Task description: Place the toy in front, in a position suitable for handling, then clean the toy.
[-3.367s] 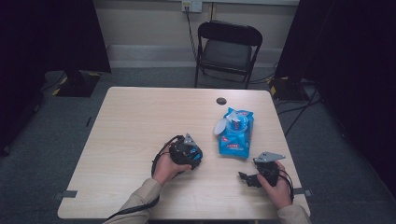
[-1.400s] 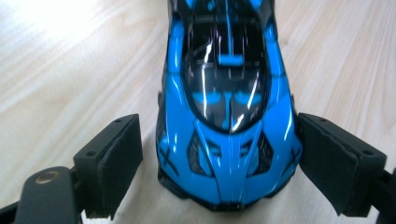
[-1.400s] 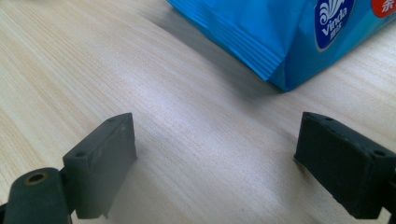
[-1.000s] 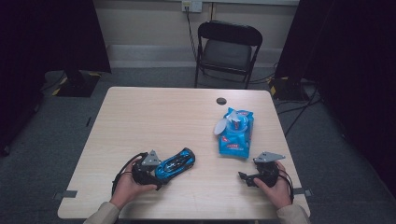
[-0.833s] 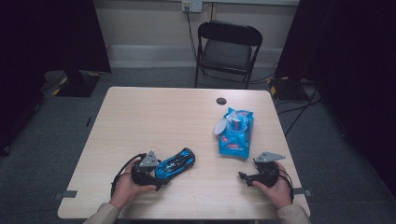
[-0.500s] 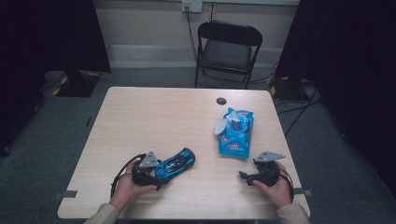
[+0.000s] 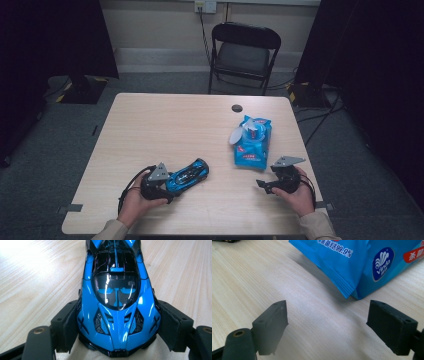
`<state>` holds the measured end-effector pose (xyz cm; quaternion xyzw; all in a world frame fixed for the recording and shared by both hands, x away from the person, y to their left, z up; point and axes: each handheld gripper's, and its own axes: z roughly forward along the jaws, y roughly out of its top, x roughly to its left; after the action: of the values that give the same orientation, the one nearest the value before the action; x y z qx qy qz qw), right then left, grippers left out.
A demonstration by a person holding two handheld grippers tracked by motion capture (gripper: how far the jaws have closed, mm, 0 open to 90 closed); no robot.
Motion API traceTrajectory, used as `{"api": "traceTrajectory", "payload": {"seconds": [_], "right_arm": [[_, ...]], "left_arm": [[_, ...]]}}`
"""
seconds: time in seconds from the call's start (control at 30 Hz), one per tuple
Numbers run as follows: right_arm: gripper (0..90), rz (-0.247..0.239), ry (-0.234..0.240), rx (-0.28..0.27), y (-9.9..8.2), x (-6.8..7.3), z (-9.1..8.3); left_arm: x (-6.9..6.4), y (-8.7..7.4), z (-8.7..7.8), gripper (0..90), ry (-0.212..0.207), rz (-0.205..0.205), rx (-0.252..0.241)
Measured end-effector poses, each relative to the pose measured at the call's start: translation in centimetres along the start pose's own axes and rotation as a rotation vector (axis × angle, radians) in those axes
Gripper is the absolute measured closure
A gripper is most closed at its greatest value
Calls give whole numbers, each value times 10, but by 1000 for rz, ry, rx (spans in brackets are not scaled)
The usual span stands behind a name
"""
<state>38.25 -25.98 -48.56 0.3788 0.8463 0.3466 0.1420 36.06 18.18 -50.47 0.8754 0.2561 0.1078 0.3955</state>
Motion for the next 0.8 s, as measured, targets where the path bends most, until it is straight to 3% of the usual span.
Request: {"api": "traceTrajectory", "payload": {"seconds": [0.27, 0.53, 0.8], "right_arm": [[159, -13, 9, 10, 10, 1, 1], [158, -46, 31, 15, 32, -1, -5], [159, -48, 34, 13, 51, -8, -7]], "left_arm": [[0, 0, 0, 253, 0, -1, 0], [0, 0, 0, 254, 0, -2, -1], [0, 0, 0, 254, 0, -6, -3]]}}
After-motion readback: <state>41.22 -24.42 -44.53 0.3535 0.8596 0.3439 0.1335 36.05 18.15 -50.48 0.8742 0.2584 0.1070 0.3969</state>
